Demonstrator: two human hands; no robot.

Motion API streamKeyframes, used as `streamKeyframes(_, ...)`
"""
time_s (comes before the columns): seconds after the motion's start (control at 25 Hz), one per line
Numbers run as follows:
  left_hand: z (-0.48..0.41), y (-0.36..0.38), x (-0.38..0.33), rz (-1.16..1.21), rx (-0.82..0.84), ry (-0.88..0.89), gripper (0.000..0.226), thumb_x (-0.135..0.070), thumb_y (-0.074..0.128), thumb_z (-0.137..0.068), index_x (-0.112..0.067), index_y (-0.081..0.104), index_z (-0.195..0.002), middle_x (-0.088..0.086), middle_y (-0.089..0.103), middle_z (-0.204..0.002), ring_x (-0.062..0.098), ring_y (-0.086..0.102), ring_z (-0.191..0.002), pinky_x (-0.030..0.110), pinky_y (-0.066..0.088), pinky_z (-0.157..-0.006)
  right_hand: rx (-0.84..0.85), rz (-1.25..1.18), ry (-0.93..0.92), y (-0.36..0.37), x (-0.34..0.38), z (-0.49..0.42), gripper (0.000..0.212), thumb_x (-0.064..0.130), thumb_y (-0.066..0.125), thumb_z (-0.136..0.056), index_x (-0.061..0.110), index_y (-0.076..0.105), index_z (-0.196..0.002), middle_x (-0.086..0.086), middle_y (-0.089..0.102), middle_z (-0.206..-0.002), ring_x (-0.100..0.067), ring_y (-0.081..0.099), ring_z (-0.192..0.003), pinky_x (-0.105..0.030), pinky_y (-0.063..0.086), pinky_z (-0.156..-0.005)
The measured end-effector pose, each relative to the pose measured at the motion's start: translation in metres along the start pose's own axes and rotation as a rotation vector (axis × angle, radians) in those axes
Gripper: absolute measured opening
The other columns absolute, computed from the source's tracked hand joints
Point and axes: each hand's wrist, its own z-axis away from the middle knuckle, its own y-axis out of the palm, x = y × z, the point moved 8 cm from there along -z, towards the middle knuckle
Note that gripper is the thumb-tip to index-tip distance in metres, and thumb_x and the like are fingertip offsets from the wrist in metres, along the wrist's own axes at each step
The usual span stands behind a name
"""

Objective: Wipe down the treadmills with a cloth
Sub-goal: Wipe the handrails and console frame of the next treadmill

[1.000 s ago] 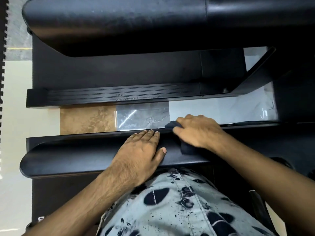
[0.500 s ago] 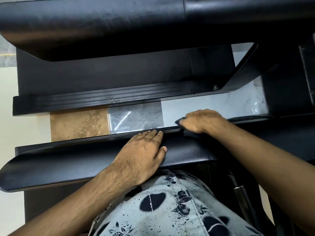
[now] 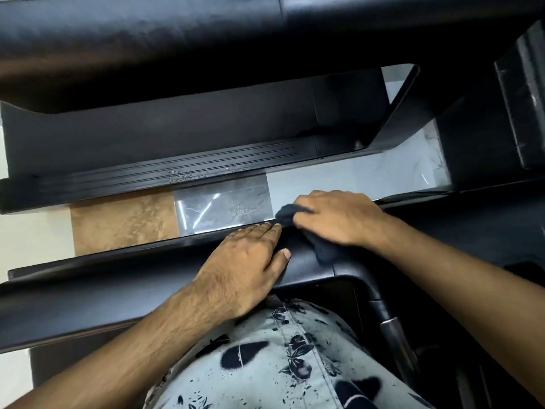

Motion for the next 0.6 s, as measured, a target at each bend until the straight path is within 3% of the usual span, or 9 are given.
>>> streamKeyframes(0.08,-0.005,0.002,-0.011,-0.010,0.016,0.030,0.059,-0.046,0.027,-0.102,-0.016,0.023,-0.153,0.002,0.027,-0.159,0.011,0.021,-0.146,0.026,0.013,-0.120,0.093,0.037,0.242,-0.003,-0.041,-0.008,0.057,0.061,0.029,-0.096,0.032,0.053,-0.138,0.001,0.049,-0.150,-0.027,0.048,-0.134,-0.043,0.040,-0.104)
streamKeyframes(0.12,-0.006,0.002,-0.017,-0.011,0.026,0.042,0.060,-0.046,0.027,-0.102,-0.016,0.022,-0.153,0.001,0.026,-0.159,0.011,0.021,-0.147,0.025,0.012,-0.120,0.101,0.030,0.259,-0.004,-0.048,-0.007,0.058,0.060,0.029,-0.097,0.030,0.052,-0.140,-0.001,0.049,-0.151,-0.028,0.048,-0.135,-0.043,0.040,-0.106)
streamKeyframes(0.24,-0.015,-0.001,-0.026,-0.020,0.003,0.056,0.059,-0.046,0.027,-0.102,-0.015,0.023,-0.153,0.002,0.028,-0.158,0.012,0.023,-0.146,0.023,0.012,-0.118,-0.026,-0.009,-0.006,-0.001,-0.017,0.011,0.045,0.057,0.033,-0.095,0.038,0.053,-0.130,0.004,0.055,-0.140,-0.025,0.052,-0.126,-0.041,0.040,-0.095)
streamKeyframes(0.28,-0.018,0.000,-0.028,-0.020,-0.002,0.061,0.060,-0.046,0.027,-0.102,-0.015,0.022,-0.153,0.002,0.027,-0.159,0.012,0.023,-0.146,0.023,0.012,-0.118,-0.036,-0.015,-0.001,-0.002,-0.026,0.007,0.045,0.060,0.033,-0.093,0.040,0.054,-0.128,0.006,0.055,-0.139,-0.024,0.052,-0.126,-0.040,0.040,-0.093)
streamKeyframes(0.4,-0.022,0.006,-0.039,-0.018,0.032,0.086,0.061,-0.047,0.026,-0.102,-0.016,0.018,-0.154,0.000,0.021,-0.161,0.009,0.018,-0.147,0.022,0.008,-0.119,0.087,0.032,0.295,-0.004,-0.087,-0.002,0.061,0.066,0.029,-0.092,0.034,0.054,-0.138,0.002,0.051,-0.148,-0.027,0.049,-0.133,-0.044,0.041,-0.105)
streamKeyframes(0.52,-0.030,0.006,-0.046,-0.009,0.031,0.096,0.061,-0.047,0.026,-0.102,-0.016,0.017,-0.154,0.000,0.022,-0.161,0.009,0.018,-0.147,0.020,0.007,-0.117,-0.012,0.007,0.082,-0.001,-0.062,0.012,0.047,0.061,0.032,-0.094,0.038,0.055,-0.129,0.004,0.055,-0.139,-0.026,0.051,-0.126,-0.040,0.040,-0.095)
streamKeyframes(0.6,-0.035,0.004,-0.045,0.004,0.008,0.103,0.060,-0.046,0.026,-0.102,-0.016,0.020,-0.154,0.000,0.025,-0.160,0.009,0.020,-0.146,0.019,0.008,-0.117,-0.021,-0.018,0.110,-0.005,-0.070,0.003,0.048,0.063,0.033,-0.093,0.039,0.055,-0.128,0.006,0.055,-0.141,-0.024,0.051,-0.128,-0.041,0.039,-0.095)
